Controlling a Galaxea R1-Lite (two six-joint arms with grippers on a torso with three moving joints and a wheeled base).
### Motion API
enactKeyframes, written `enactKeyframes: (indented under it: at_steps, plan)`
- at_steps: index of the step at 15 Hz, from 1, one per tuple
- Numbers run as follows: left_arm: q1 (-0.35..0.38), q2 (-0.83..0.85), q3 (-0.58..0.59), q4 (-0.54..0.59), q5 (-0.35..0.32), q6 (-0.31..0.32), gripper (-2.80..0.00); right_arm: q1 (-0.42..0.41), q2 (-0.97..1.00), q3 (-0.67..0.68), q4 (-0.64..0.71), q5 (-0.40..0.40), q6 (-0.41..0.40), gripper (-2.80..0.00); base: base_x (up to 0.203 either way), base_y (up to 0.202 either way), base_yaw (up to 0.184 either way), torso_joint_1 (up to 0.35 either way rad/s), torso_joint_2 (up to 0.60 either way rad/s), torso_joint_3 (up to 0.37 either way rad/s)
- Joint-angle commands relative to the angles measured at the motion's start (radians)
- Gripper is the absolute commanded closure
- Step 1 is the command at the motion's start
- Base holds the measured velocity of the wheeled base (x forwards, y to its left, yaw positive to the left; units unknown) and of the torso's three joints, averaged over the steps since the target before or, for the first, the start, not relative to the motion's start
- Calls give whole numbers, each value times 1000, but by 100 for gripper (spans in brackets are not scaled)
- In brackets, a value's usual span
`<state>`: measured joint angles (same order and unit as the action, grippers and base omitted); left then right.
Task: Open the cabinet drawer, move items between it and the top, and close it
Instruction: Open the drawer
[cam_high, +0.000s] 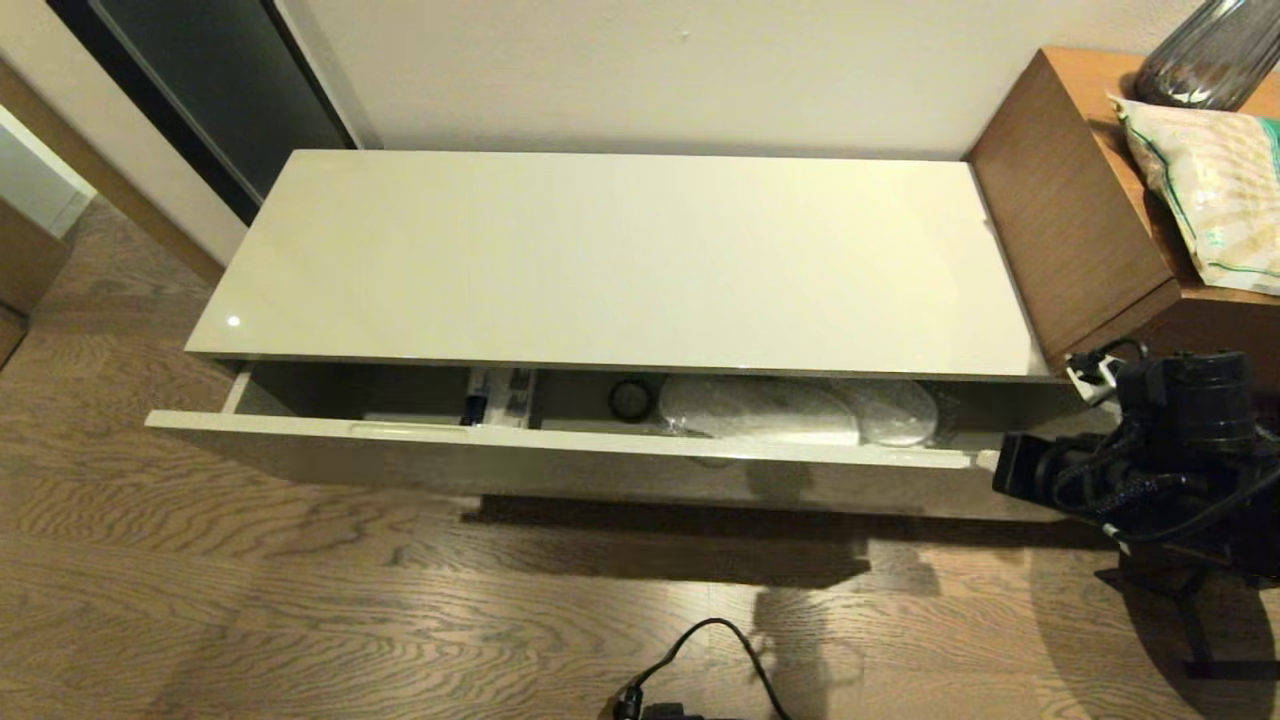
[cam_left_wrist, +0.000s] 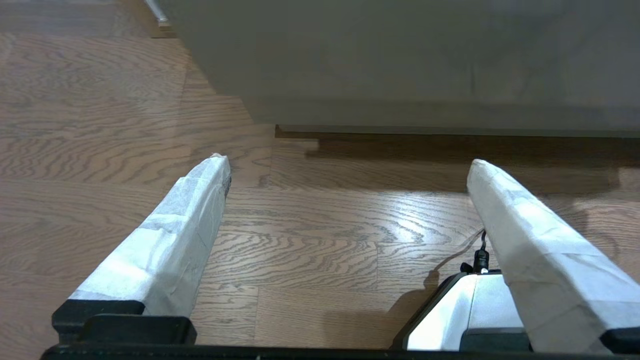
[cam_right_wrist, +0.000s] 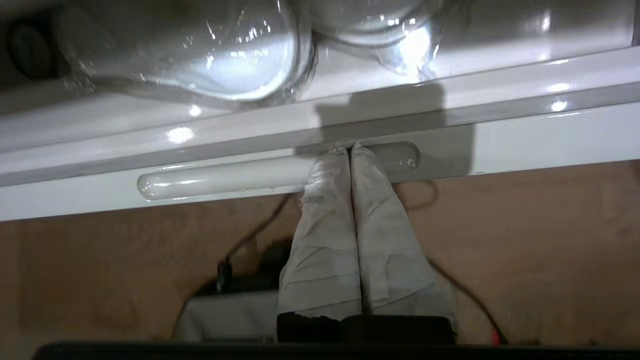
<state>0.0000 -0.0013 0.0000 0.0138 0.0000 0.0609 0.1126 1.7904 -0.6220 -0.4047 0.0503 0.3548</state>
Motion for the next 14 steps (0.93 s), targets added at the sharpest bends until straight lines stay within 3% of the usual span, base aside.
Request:
enactKeyframes:
  at_steps: [1, 4, 9, 14]
  plan:
    - [0, 1, 0, 0, 0, 0, -280, -1, -28, 45, 52, 8, 1, 0, 0, 0, 0, 0, 0, 0]
    - [0, 1, 0, 0, 0, 0, -280, 6, -150, 100, 133, 37, 0, 0, 0, 0, 0, 0, 0, 0]
    - [0, 1, 0, -1, 0, 0, -280, 28, -424, 105, 437, 113, 27, 0, 0, 0, 0, 0, 6, -2]
    - [0, 1, 0, 0, 0, 0, -280, 33, -479, -14, 588, 68, 72, 0, 0, 0, 0, 0, 0, 0]
